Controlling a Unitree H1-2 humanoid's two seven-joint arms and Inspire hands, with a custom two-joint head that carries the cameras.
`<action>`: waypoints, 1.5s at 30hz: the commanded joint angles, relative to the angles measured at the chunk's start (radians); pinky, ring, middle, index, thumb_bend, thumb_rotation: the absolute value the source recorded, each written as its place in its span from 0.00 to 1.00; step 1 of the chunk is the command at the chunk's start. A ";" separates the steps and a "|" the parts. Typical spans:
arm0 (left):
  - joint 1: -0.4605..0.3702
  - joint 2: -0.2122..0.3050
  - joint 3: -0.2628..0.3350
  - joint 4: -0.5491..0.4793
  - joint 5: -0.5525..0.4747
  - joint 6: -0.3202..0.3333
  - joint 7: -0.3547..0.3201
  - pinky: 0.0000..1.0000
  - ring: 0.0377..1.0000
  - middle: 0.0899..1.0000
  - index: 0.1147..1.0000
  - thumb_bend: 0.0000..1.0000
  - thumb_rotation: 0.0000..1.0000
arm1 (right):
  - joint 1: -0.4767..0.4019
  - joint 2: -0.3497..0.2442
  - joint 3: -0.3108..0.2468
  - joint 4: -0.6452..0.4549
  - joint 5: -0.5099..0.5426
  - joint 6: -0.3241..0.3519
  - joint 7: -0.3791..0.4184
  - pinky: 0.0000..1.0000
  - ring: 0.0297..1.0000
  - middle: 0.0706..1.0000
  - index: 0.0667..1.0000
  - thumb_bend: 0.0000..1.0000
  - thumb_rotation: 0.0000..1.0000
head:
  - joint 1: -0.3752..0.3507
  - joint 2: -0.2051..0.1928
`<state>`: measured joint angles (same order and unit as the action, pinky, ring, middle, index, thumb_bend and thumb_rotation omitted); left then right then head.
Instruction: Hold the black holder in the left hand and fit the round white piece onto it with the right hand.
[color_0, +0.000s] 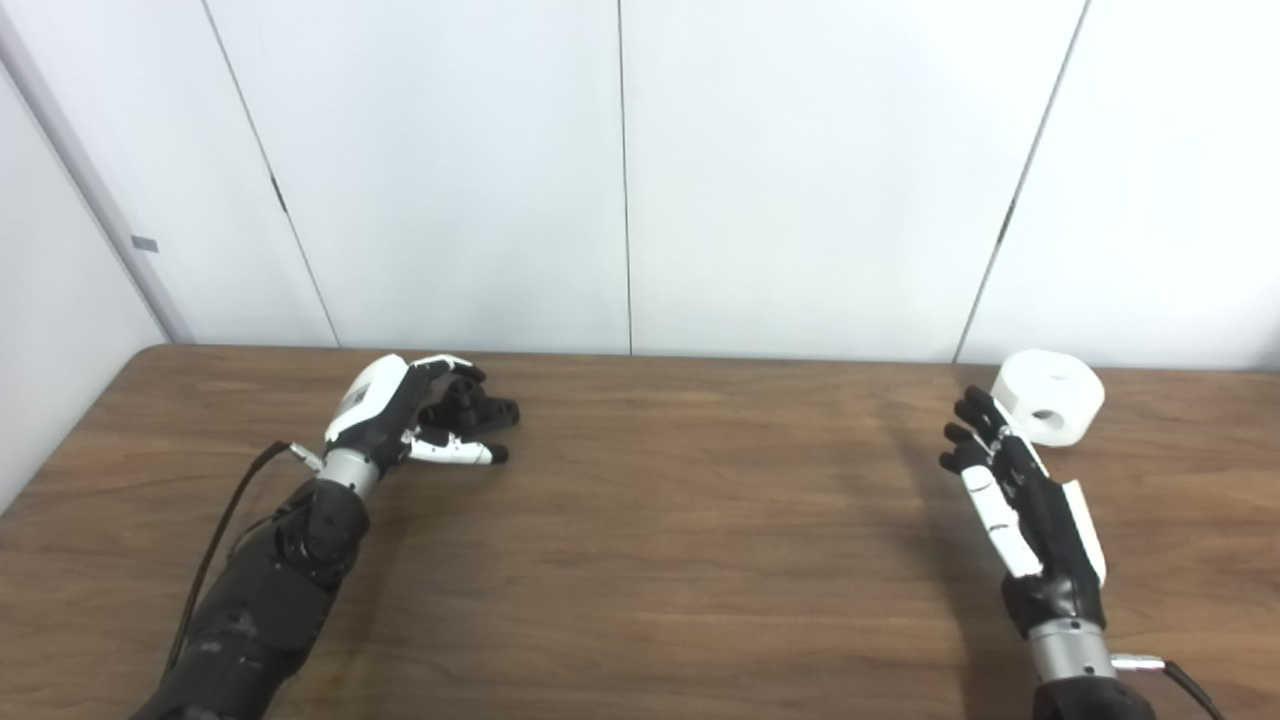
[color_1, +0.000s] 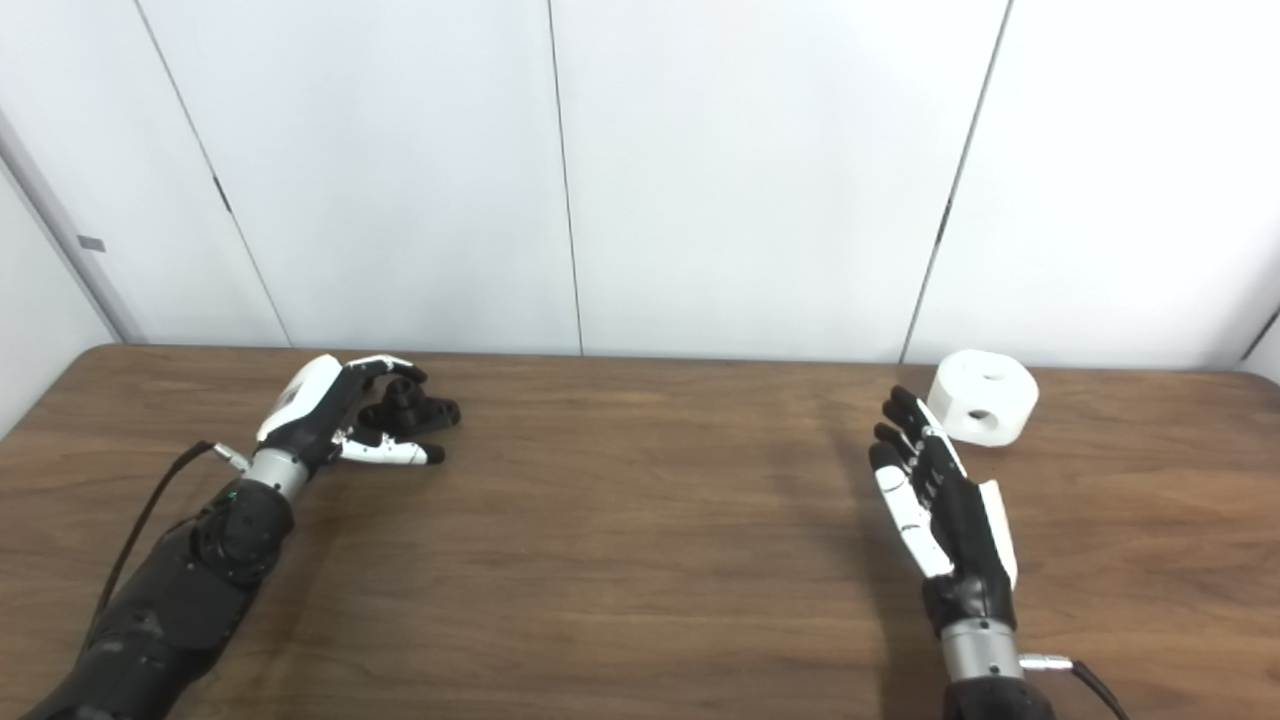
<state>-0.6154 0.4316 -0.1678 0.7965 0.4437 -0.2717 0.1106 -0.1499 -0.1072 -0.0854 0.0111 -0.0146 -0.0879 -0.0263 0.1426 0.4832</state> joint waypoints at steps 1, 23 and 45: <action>-0.036 0.028 0.005 -0.028 -0.005 -0.004 -0.005 0.83 0.88 0.82 0.70 1.00 0.29 | -0.025 -0.016 -0.005 -0.019 0.007 -0.051 0.009 0.81 0.87 0.90 0.89 0.35 0.71 | 0.005 0.000; -0.044 0.067 -0.001 -0.046 0.033 0.021 -0.009 0.85 0.89 0.84 0.70 1.00 0.31 | -0.023 -0.021 -0.005 -0.023 0.029 -0.058 0.015 0.80 0.88 0.91 0.90 0.31 0.65 | 0.015 0.009; -0.035 0.095 0.004 -0.026 0.024 -0.015 -0.012 0.83 0.87 0.81 0.66 1.00 0.20 | -0.020 -0.017 0.004 -0.033 0.007 -0.049 0.010 0.80 0.87 0.90 0.90 0.34 0.70 | 0.006 0.014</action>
<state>-0.6091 0.4878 -0.1731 0.7726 0.4729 -0.2562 0.0782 -0.1459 -0.1268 -0.0813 0.0130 -0.0084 -0.0974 -0.0141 0.1473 0.4955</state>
